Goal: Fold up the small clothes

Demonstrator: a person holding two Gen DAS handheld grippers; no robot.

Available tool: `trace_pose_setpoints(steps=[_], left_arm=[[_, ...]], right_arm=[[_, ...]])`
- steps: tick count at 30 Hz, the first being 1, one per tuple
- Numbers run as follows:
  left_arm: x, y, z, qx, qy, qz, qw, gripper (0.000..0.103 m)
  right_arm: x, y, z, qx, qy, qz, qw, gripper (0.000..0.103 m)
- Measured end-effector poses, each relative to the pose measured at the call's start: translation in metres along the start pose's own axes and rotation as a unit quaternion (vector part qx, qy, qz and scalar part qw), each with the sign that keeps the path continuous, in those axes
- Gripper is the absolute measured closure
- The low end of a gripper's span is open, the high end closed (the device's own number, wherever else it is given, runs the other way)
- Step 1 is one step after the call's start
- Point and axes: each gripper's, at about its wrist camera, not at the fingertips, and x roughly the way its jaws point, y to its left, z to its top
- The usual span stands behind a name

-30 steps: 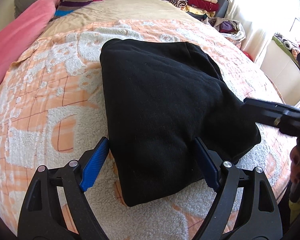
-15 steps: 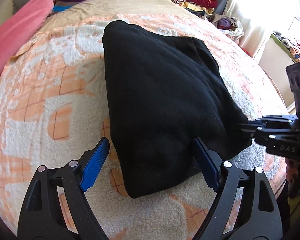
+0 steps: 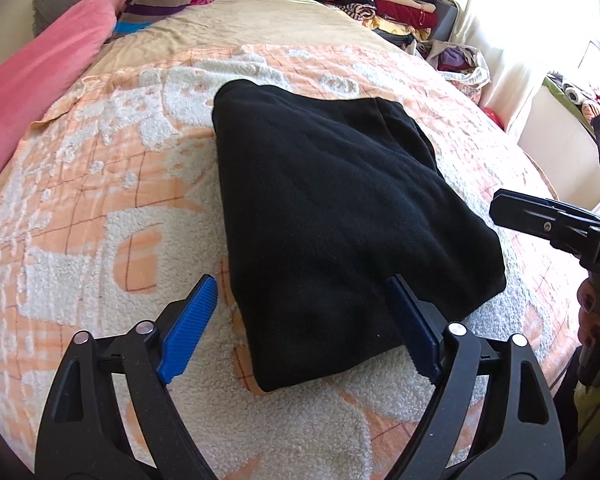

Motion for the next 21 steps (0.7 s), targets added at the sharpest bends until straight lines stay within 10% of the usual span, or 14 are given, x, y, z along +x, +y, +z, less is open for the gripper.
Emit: trace_pose_setpoints(steps=[3, 21], left_arm=[[-0.002, 0.005, 0.003, -0.008, -0.004, 0.002, 1.0000, 0.022], [0.039, 0.035, 0.035, -0.103, 0.016, -0.057, 0.9929, 0.015]], right_arm=[[0.002, -0.011, 0.004, 0.020, -0.013, -0.003, 1.000, 0.011], [0.061, -0.056, 0.030, 0.074, 0.026, 0.031, 0.996, 0.024]])
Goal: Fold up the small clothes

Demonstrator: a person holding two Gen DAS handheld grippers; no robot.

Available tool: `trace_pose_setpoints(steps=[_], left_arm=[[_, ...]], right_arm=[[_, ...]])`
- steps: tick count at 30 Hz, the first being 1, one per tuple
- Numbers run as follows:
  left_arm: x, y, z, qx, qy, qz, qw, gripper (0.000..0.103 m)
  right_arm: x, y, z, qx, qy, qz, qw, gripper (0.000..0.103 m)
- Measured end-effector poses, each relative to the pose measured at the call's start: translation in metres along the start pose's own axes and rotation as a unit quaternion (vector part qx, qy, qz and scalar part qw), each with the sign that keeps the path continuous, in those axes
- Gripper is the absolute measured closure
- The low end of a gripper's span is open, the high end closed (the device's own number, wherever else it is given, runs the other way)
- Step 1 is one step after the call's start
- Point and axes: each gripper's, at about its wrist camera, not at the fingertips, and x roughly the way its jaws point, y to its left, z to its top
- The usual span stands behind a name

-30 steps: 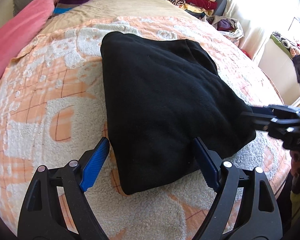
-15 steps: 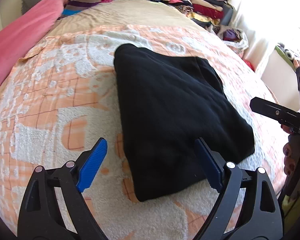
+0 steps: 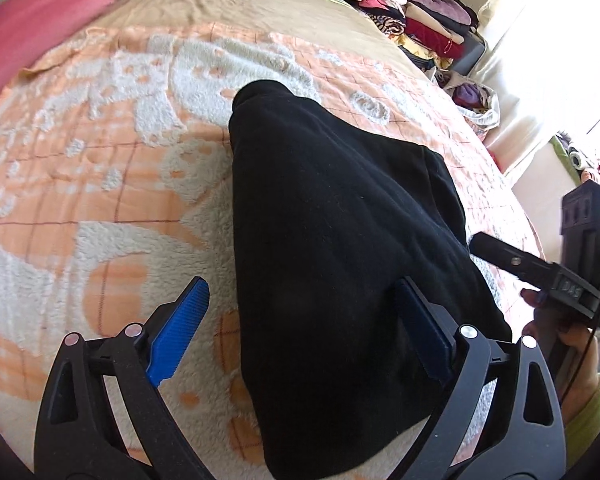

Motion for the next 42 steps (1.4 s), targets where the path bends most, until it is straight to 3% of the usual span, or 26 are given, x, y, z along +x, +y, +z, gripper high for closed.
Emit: trace_pose_setpoints(steps=[7, 9, 12, 15, 24, 29, 35, 37, 42], left_arm=[[0.013, 0.002, 0.000, -0.006, 0.010, -0.019, 0.9998, 0.019], [0.016, 0.000, 0.001, -0.007, 0.013, -0.030, 0.9994, 0.028], [0.015, -0.003, 0.002, -0.005, 0.010, -0.030, 0.9995, 0.037], [0.008, -0.004, 0.002, -0.004, 0.004, -0.034, 0.9994, 0.046], [-0.020, 0.001, -0.008, -0.001, -0.004, -0.014, 0.9999, 0.047], [-0.022, 0.010, -0.016, -0.002, -0.001, -0.002, 1.0000, 0.047], [-0.022, 0.007, -0.017, 0.006, -0.005, 0.009, 0.9999, 0.044], [-0.021, 0.008, -0.018, 0.005, -0.006, 0.012, 0.9999, 0.042], [-0.020, 0.008, -0.018, 0.008, -0.008, 0.018, 0.9998, 0.039]], right_arm=[[0.020, 0.003, -0.004, -0.004, 0.028, 0.013, 1.000, 0.026], [0.022, 0.004, -0.005, -0.006, 0.030, 0.027, 0.999, 0.029], [0.025, 0.010, -0.006, -0.012, 0.031, 0.060, 0.998, 0.044], [0.019, 0.024, -0.006, -0.034, 0.027, 0.061, 0.997, 0.048], [0.011, 0.061, -0.009, -0.067, 0.035, 0.063, 0.995, 0.048], [0.014, 0.075, -0.015, -0.094, 0.040, 0.038, 0.994, 0.048], [0.011, 0.073, -0.020, -0.110, 0.030, -0.022, 0.993, 0.047], [0.013, 0.072, -0.021, -0.120, 0.026, -0.041, 0.992, 0.038], [0.013, 0.066, -0.023, -0.123, 0.019, -0.069, 0.990, 0.029]])
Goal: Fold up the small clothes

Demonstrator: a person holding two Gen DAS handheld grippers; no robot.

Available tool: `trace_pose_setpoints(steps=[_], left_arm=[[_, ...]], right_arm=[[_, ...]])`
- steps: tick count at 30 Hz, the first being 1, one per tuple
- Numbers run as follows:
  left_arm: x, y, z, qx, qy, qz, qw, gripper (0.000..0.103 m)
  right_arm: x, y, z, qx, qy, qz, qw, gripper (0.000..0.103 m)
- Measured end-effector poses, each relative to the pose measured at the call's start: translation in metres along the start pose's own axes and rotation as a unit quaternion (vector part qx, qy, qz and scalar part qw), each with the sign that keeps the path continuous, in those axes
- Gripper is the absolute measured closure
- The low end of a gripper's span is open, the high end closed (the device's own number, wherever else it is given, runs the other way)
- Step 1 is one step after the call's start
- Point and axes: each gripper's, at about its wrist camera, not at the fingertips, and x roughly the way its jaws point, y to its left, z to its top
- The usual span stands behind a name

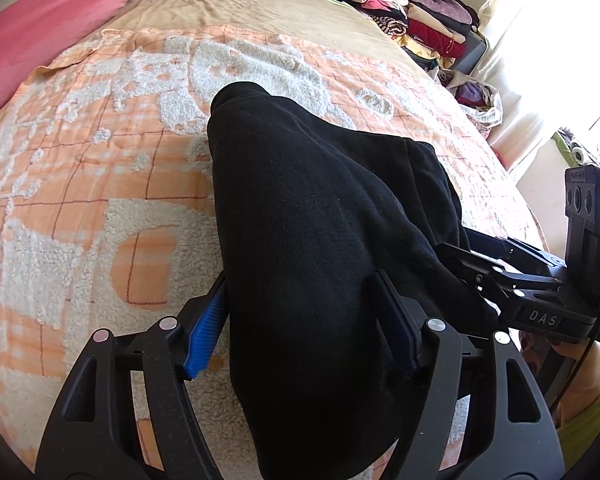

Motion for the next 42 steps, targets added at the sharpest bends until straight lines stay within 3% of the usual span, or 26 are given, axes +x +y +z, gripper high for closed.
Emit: trace_pose_setpoints(steps=[6, 18, 33, 42], left_arm=[[0.000, -0.001, 0.000, 0.002, -0.001, 0.003, 1.0000, 0.039], [-0.001, 0.000, 0.000, 0.004, -0.002, 0.008, 1.0000, 0.037], [-0.006, -0.002, 0.001, 0.006, -0.001, 0.016, 0.9998, 0.036], [-0.034, -0.013, 0.001, 0.022, -0.024, 0.038, 0.9988, 0.011]], right_arm=[[0.000, -0.001, -0.003, 0.000, -0.005, -0.002, 1.000, 0.027], [-0.003, -0.003, -0.004, 0.012, -0.013, -0.008, 1.000, 0.011], [-0.023, -0.011, -0.007, 0.033, -0.041, -0.022, 0.998, 0.005], [-0.068, -0.010, -0.010, 0.058, -0.096, -0.020, 0.993, 0.005]])
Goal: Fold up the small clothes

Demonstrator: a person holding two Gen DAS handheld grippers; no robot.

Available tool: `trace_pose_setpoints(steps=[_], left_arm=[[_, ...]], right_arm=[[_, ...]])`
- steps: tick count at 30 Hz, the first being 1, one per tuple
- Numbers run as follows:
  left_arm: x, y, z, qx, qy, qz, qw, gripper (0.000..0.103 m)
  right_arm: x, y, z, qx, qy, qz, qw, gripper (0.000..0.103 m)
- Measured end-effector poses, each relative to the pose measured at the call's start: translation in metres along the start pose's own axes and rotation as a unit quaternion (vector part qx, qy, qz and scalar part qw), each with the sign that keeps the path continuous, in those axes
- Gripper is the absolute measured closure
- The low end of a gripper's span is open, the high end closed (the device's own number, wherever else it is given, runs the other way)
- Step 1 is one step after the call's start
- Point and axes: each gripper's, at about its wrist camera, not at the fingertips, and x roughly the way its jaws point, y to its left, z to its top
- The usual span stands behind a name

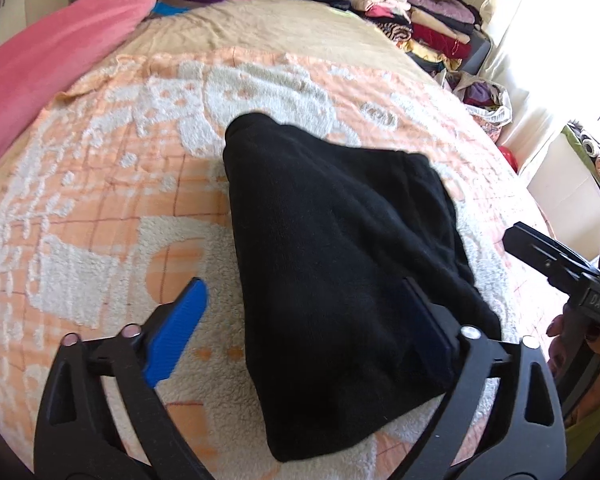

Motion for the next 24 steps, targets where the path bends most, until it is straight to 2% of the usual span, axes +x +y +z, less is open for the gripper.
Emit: trace_pose_setpoints(steps=[8, 14, 18, 24], left_arm=[[-0.051, -0.010, -0.007, 0.025, -0.043, 0.024, 0.9985, 0.010], [-0.089, -0.017, -0.025, 0.029, -0.074, 0.030, 0.9964, 0.010], [-0.107, -0.018, -0.036, 0.022, -0.083, 0.027, 0.9959, 0.010], [-0.126, -0.022, -0.048, 0.017, -0.094, 0.031, 0.9949, 0.010]], right_arm=[[-0.074, 0.020, -0.007, -0.026, -0.090, -0.004, 0.996, 0.005], [-0.120, 0.043, -0.014, -0.051, -0.135, -0.008, 0.990, 0.005], [-0.140, 0.055, -0.024, -0.053, -0.143, -0.007, 0.988, 0.005], [-0.152, 0.070, -0.042, -0.061, -0.126, -0.011, 0.990, 0.005]])
